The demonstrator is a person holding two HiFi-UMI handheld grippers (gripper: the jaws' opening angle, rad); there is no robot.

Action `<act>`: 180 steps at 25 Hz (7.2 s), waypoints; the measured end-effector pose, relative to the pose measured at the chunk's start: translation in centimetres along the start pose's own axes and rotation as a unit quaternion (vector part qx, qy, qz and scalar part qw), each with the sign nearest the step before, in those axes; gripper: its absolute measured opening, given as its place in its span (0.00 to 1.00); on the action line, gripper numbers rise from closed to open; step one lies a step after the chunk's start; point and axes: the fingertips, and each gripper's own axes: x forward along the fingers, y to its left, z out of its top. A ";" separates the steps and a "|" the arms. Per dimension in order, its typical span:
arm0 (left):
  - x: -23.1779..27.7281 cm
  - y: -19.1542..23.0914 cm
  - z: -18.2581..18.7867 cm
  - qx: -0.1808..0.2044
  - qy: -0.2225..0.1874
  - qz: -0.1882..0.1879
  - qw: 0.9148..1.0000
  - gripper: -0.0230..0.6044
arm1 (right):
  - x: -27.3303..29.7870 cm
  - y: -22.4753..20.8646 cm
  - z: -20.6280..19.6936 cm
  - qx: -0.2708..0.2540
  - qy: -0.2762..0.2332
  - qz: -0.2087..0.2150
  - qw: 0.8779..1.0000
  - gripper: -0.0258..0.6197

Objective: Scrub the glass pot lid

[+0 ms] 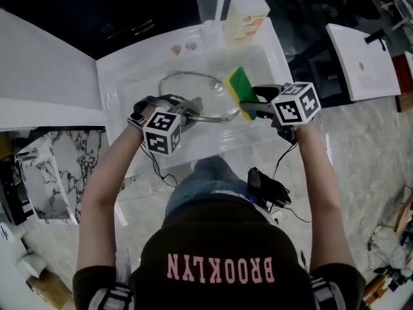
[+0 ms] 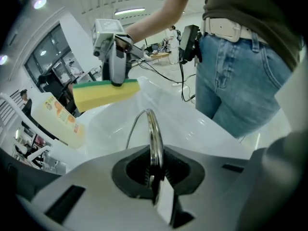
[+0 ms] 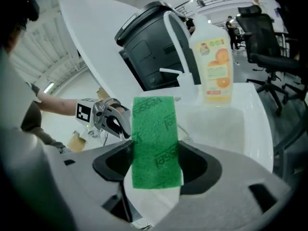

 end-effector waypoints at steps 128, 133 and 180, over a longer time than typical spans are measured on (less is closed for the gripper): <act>1.0 -2.5 -3.7 0.136 0.118 0.120 0.976 0.10 | 19.0 -8.9 -6.5 0.157 0.256 0.003 0.954 0.46; 1.1 -2.6 -3.8 0.134 0.118 0.114 0.977 0.10 | 18.5 -6.6 -4.8 0.077 0.224 0.022 0.971 0.46; 1.2 -2.7 -3.7 0.122 0.120 0.111 0.979 0.09 | 23.1 -5.1 -2.3 0.091 0.221 0.044 0.970 0.46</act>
